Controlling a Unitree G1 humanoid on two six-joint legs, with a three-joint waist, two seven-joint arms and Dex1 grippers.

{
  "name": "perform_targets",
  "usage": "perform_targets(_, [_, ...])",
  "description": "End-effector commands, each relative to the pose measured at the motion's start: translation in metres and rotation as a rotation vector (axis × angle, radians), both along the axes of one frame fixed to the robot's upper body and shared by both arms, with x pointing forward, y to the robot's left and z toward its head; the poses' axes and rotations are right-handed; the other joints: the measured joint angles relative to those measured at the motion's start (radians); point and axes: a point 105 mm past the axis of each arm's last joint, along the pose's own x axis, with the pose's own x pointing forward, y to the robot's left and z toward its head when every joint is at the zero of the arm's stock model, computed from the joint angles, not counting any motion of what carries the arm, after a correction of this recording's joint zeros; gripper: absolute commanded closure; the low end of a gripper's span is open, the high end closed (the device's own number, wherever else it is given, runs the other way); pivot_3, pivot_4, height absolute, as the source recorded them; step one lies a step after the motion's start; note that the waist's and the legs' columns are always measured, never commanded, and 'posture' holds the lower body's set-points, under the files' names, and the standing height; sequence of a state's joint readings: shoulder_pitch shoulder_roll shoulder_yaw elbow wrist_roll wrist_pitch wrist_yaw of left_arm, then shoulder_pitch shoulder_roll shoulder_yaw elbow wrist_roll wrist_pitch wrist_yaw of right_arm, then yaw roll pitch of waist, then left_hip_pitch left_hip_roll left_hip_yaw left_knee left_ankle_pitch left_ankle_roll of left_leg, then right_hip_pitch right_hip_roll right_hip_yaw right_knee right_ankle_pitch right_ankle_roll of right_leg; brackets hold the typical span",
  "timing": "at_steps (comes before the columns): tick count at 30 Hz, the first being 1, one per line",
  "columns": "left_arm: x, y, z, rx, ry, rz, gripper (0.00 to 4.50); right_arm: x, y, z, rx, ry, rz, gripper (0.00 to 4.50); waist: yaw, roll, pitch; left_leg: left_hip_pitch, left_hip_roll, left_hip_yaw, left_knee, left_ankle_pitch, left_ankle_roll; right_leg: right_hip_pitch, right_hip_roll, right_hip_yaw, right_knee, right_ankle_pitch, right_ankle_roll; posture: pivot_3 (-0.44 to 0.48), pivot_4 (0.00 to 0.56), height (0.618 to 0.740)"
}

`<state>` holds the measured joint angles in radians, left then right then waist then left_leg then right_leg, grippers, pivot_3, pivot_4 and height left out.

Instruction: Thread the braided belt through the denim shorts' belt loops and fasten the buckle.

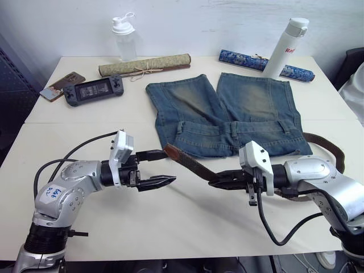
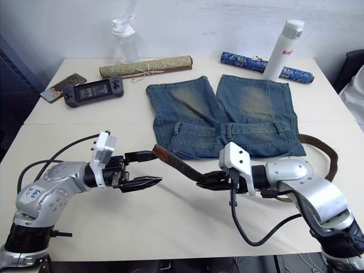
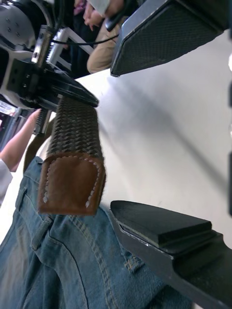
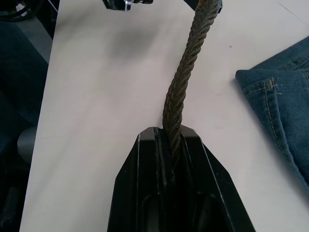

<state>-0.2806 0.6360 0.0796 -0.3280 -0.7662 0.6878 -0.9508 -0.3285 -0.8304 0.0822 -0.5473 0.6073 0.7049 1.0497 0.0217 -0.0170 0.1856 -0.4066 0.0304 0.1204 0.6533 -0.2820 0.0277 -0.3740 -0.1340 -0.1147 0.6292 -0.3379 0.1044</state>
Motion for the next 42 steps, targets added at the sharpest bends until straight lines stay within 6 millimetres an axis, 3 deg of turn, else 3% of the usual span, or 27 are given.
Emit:
perform_targets(1, [0.007, 0.003, 0.012, -0.094, 0.026, 0.024, 0.0, -0.01, 0.004, 0.006, 0.005, -0.013, 0.046, 4.39, 0.001, 0.0, 0.0, 0.0, 0.0, 0.0, 0.0, 0.0, 0.0, 0.0, 0.0, 0.0, 0.0, 0.0, 0.0, 0.0, 0.15, 0.717])
perform_targets(16, [0.003, -0.002, 0.009, -0.109, 0.066, 0.001, 0.0, -0.015, 0.007, 0.007, 0.016, 0.005, 0.069, 4.39, 0.0, 0.0, 0.0, 0.0, 0.0, 0.0, 0.001, 0.0, 0.0, 0.0, 0.0, 0.0, 0.0, 0.0, 0.0, 0.0, 0.15, 0.717])
perform_targets(19, [0.002, -0.003, 0.01, -0.112, 0.068, -0.004, 0.88, -0.016, 0.008, 0.007, 0.016, 0.005, 0.071, 4.5, -0.001, 0.0, 0.0, 0.0, 0.0, 0.0, 0.0, 0.0, 0.0, 0.0, 0.0, 0.0, 0.0, 0.0, 0.0, 0.0, 0.15, 0.717])
perform_targets(26, [0.0, -0.005, 0.009, -0.104, 0.071, -0.018, 4.24, -0.016, 0.008, 0.009, 0.025, 0.004, 0.07, 4.5, 0.0, 0.0, 0.0, 0.0, 0.0, 0.0, 0.0, 0.0, 0.0, 0.0, 0.0, 0.0, 0.0, 0.0, 0.0, 0.0, 0.15, 0.717])
perform_targets(27, [0.001, -0.005, 0.01, -0.106, 0.07, -0.018, 4.44, -0.016, 0.008, 0.009, 0.025, 0.004, 0.07, 4.5, 0.0, 0.0, 0.0, 0.0, 0.0, 0.0, 0.001, 0.0, 0.0, 0.0, 0.0, 0.0, 0.0, 0.0, 0.0, 0.0, 0.15, 0.717])
perform_targets(34, [0.0, -0.009, 0.013, -0.112, 0.056, -0.03, 4.44, -0.015, 0.008, 0.009, 0.022, -0.002, 0.065, 4.5, 0.0, 0.0, 0.0, 0.0, 0.0, 0.0, 0.001, 0.0, 0.0, 0.0, 0.0, 0.0, 0.0, 0.0, 0.0, 0.0, 0.15, 0.717])
perform_targets(37, [0.0, -0.01, 0.013, -0.116, 0.06, -0.032, 4.44, -0.005, 0.006, 0.011, 0.033, -0.006, -0.007, 4.5, 0.0, 0.0, 0.0, 0.0, 0.0, 0.0, 0.001, 0.0, 0.0, 0.0, 0.0, 0.0, 0.0, 0.0, 0.0, 0.0, 0.15, 0.717])
perform_targets(42, [0.0, -0.012, 0.013, -0.131, 0.069, -0.028, 4.5, 0.005, 0.003, 0.014, 0.05, 0.01, -0.089, 2.28, 0.0, 0.0, 0.0, 0.0, 0.0, 0.0, 0.001, 0.0, 0.0, 0.0, 0.0, 0.0, 0.001, 0.0, 0.0, 0.0, 0.15, 0.717])
